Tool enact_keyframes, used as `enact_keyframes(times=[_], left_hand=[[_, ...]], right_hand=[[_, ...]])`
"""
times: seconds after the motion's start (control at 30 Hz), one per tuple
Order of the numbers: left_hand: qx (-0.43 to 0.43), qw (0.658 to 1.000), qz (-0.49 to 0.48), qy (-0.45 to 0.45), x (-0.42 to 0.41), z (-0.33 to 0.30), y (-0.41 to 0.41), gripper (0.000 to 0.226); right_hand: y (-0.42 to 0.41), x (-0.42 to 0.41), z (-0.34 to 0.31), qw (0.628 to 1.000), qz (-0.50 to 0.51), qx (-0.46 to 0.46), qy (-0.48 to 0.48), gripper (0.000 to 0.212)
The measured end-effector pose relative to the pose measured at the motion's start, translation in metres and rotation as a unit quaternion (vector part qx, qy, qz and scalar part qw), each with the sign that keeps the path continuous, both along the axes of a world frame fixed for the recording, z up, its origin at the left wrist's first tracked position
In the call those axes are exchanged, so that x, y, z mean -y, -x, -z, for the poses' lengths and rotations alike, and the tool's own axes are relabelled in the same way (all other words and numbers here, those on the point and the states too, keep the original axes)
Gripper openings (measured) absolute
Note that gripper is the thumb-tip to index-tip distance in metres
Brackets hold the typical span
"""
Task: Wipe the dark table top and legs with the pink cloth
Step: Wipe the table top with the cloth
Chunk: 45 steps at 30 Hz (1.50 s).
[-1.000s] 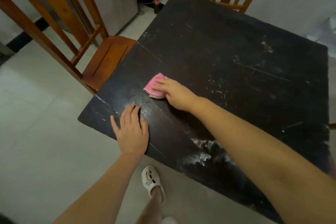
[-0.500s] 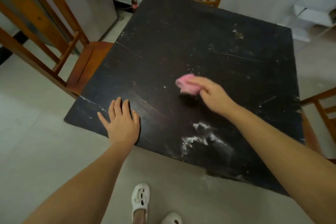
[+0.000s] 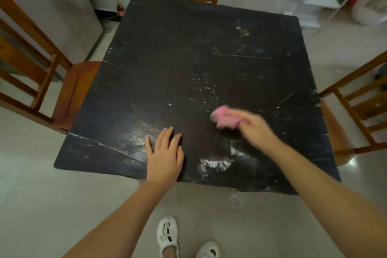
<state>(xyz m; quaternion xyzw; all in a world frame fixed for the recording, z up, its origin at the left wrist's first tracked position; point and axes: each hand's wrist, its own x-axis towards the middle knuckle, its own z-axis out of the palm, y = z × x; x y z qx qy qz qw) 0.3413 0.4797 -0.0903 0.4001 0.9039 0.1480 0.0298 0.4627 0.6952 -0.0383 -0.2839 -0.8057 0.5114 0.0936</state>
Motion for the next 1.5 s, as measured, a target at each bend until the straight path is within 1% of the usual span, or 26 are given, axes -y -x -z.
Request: enact_keyframes(times=[0.07, 0.1, 0.13, 0.2, 0.23, 0.33, 0.4, 0.47, 0.53, 0.6, 0.63, 0.67, 0.77, 0.83, 0.87, 0.93, 0.97, 1.03, 1.1, 1.13, 1.17, 1.23, 1.3, 1.4, 1.47, 1.5], left_hand=[[-0.009, 1.000, 0.009, 0.018, -0.003, 0.003, -0.001, 0.044], [-0.012, 1.000, 0.009, 0.021, -0.003, 0.005, -0.001, 0.044], [-0.013, 1.000, 0.010, 0.023, -0.003, 0.006, 0.000, 0.044], [-0.013, 1.000, 0.013, 0.025, -0.002, 0.007, -0.001, 0.045], [-0.012, 0.999, 0.013, 0.026, -0.002, 0.007, -0.001, 0.046], [-0.005, 0.999, 0.013, 0.035, -0.003, 0.004, -0.001, 0.047], [0.004, 0.999, 0.011, 0.040, -0.002, 0.002, -0.001, 0.049], [0.007, 0.999, 0.010, 0.039, -0.002, 0.002, -0.001, 0.051], [0.008, 0.999, 0.012, 0.034, -0.003, 0.002, -0.002, 0.051], [0.006, 0.999, 0.013, 0.029, -0.003, 0.003, -0.002, 0.049], [0.007, 1.000, 0.011, 0.027, -0.003, 0.003, -0.002, 0.048], [0.009, 1.000, 0.010, 0.026, -0.002, 0.004, -0.002, 0.048], [0.005, 1.000, 0.011, 0.027, -0.003, 0.004, -0.002, 0.051], [0.008, 1.000, 0.012, 0.024, -0.002, 0.004, -0.003, 0.049], [0.011, 1.000, 0.010, 0.021, -0.002, 0.003, -0.004, 0.045], [0.020, 1.000, 0.004, 0.015, -0.004, 0.002, -0.004, 0.037], [0.024, 1.000, 0.002, 0.015, -0.004, 0.002, -0.005, 0.036], [0.022, 1.000, 0.002, 0.010, -0.003, 0.002, -0.004, 0.036], [0.022, 1.000, 0.007, -0.001, -0.003, 0.003, -0.003, 0.037], [0.028, 1.000, 0.009, -0.010, -0.002, 0.003, -0.002, 0.039], [0.040, 0.999, 0.009, -0.022, -0.001, 0.002, -0.002, 0.042], [0.074, 0.996, 0.002, -0.055, 0.004, -0.001, 0.002, 0.047], [0.078, 0.995, -0.009, -0.068, 0.015, -0.002, 0.009, 0.050], [0.069, 0.994, -0.042, -0.071, 0.034, -0.002, 0.018, 0.051], [0.086, 0.991, -0.057, -0.083, 0.037, -0.003, 0.018, 0.051], [0.099, 0.989, -0.059, -0.091, 0.036, -0.005, 0.017, 0.050]], right_hand=[[-0.007, -0.035, 0.002, 0.990, 0.138, -0.021, 0.033, 0.047], [-0.018, -0.041, 0.009, 0.985, 0.172, -0.007, 0.014, 0.047], [-0.030, -0.037, 0.020, 0.981, 0.189, 0.030, -0.033, 0.049], [-0.053, 0.000, 0.040, 0.978, 0.139, 0.052, -0.144, 0.050], [-0.061, 0.027, 0.045, 0.982, 0.086, 0.039, -0.162, 0.050], [-0.070, 0.085, 0.049, 0.991, -0.036, 0.009, -0.129, 0.055], [-0.072, 0.087, 0.038, 0.997, -0.029, -0.017, -0.065, 0.056], [-0.080, 0.060, 0.026, 0.996, 0.065, -0.046, -0.026, 0.055], [-0.103, 0.020, 0.020, 0.973, 0.229, -0.030, -0.028, 0.052], [-0.135, 0.001, 0.025, 0.924, 0.371, 0.070, -0.068, 0.048], [-0.146, 0.007, 0.030, 0.900, 0.406, 0.127, -0.093, 0.049], [-0.150, 0.022, 0.037, 0.896, 0.402, 0.148, -0.120, 0.052], [-0.127, 0.085, 0.053, 0.947, 0.256, 0.074, -0.180, 0.055], [-0.100, 0.122, 0.062, 0.965, 0.172, 0.037, -0.197, 0.054], [-0.087, 0.134, 0.058, 0.973, 0.146, 0.024, -0.175, 0.054], [-0.073, 0.133, 0.045, 0.988, 0.127, -0.013, -0.088, 0.054], [-0.074, 0.123, 0.038, 0.989, 0.137, -0.035, -0.052, 0.054], [-0.088, 0.087, 0.026, 0.969, 0.241, -0.046, -0.033, 0.053], [-0.107, 0.060, 0.022, 0.931, 0.363, 0.009, -0.036, 0.051], [-0.109, 0.057, 0.025, 0.921, 0.383, 0.043, -0.057, 0.050], [-0.102, 0.062, 0.030, 0.925, 0.365, 0.059, -0.092, 0.050], [-0.072, 0.090, 0.043, 0.957, 0.244, 0.041, -0.154, 0.050], [-0.043, 0.124, 0.054, 0.984, 0.099, 0.023, -0.146, 0.053], [-0.026, 0.168, 0.055, 0.990, -0.056, -0.003, -0.133, 0.052], [-0.031, 0.176, 0.049, 0.991, -0.101, -0.024, -0.088, 0.048], [-0.032, 0.171, 0.042, 0.993, -0.094, -0.041, -0.066, 0.048]])
